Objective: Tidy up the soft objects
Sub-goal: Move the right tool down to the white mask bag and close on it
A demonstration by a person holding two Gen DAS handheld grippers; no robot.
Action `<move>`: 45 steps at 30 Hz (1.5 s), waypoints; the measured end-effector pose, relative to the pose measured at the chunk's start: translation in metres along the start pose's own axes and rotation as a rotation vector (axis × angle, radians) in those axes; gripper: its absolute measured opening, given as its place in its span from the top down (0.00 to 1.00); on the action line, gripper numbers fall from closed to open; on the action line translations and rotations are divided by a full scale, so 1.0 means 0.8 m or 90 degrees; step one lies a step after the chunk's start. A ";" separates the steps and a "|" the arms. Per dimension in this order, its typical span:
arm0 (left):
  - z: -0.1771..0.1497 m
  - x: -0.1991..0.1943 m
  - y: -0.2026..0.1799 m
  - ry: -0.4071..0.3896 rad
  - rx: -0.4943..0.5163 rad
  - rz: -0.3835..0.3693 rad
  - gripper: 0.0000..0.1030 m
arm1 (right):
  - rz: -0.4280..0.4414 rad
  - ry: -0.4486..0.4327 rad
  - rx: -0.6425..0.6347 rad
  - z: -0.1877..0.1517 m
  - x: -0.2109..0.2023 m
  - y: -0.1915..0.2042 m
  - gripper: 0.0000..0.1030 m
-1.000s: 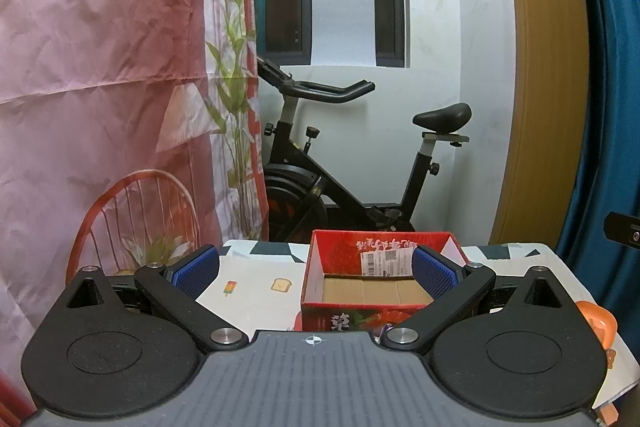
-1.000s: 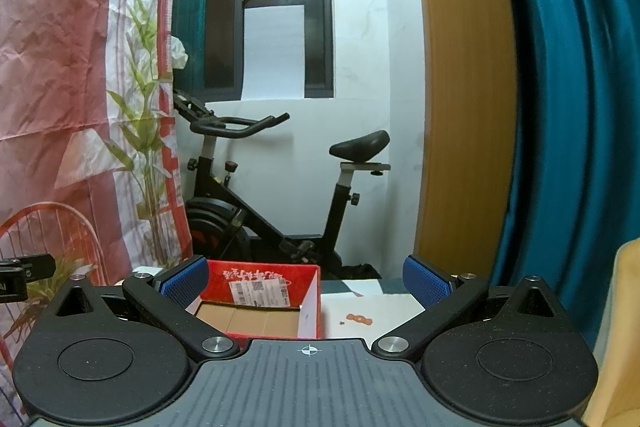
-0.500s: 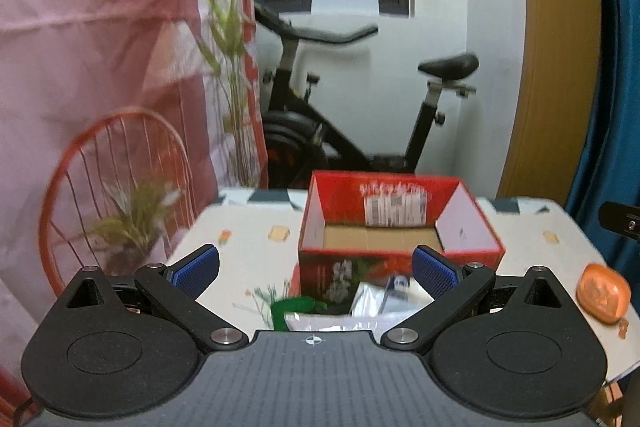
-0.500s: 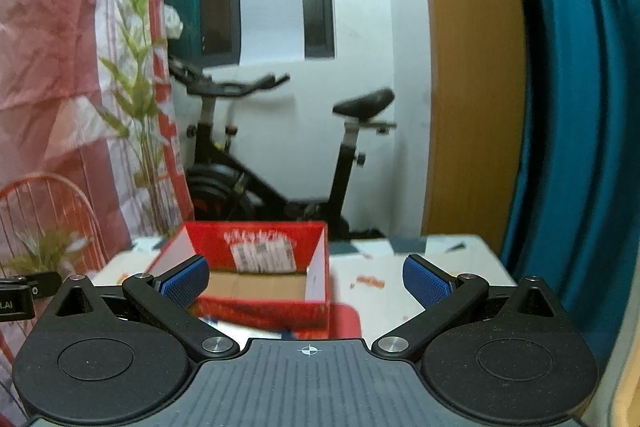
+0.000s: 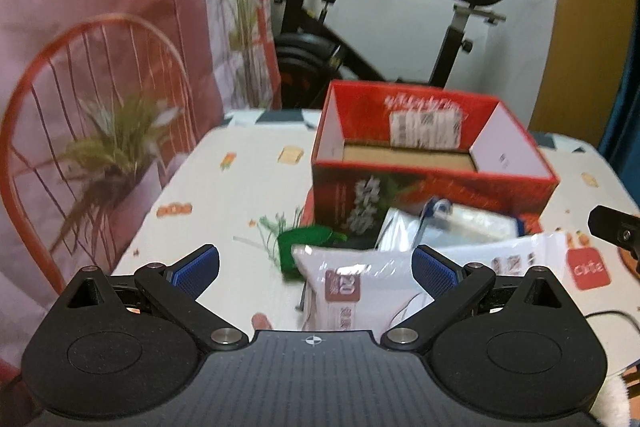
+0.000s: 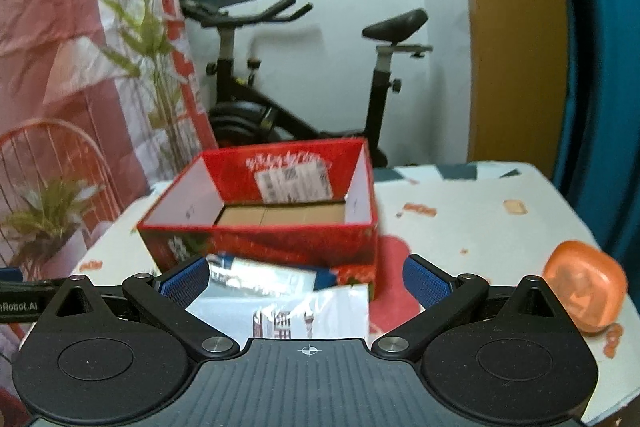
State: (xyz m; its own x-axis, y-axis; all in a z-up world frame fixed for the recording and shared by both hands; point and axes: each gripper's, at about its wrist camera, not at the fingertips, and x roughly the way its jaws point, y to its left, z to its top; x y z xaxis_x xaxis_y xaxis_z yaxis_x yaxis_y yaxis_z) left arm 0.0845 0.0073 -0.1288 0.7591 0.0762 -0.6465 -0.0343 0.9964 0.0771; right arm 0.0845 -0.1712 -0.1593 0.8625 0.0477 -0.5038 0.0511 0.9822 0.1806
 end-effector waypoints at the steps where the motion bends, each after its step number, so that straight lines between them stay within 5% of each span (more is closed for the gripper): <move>1: -0.003 0.007 0.001 0.008 0.001 0.004 0.00 | 0.001 0.006 -0.001 -0.006 0.007 0.000 0.00; 9: -0.034 0.054 0.010 0.060 -0.002 0.001 0.00 | 0.001 0.054 -0.031 -0.056 0.052 0.006 0.00; 22: -0.086 0.097 0.034 0.040 -0.057 -0.034 0.01 | 0.004 0.102 -0.082 -0.119 0.110 0.011 0.00; 27: -0.098 0.112 0.026 0.042 -0.042 -0.051 0.08 | 0.020 0.100 -0.098 -0.127 0.120 0.014 0.00; 37: -0.114 0.130 0.029 0.057 -0.083 -0.166 0.27 | 0.040 0.107 -0.093 -0.132 0.125 0.003 0.00; 45: -0.118 0.134 0.024 0.054 -0.081 -0.172 0.34 | 0.060 0.110 -0.080 -0.134 0.131 -0.001 0.00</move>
State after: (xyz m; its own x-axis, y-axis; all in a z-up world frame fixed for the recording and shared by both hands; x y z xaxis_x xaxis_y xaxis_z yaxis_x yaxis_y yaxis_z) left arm 0.1038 0.0383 -0.2679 0.6948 -0.1948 -0.6923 0.0762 0.9772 -0.1984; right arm 0.1206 -0.1475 -0.3029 0.7614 0.1594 -0.6284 -0.0972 0.9864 0.1325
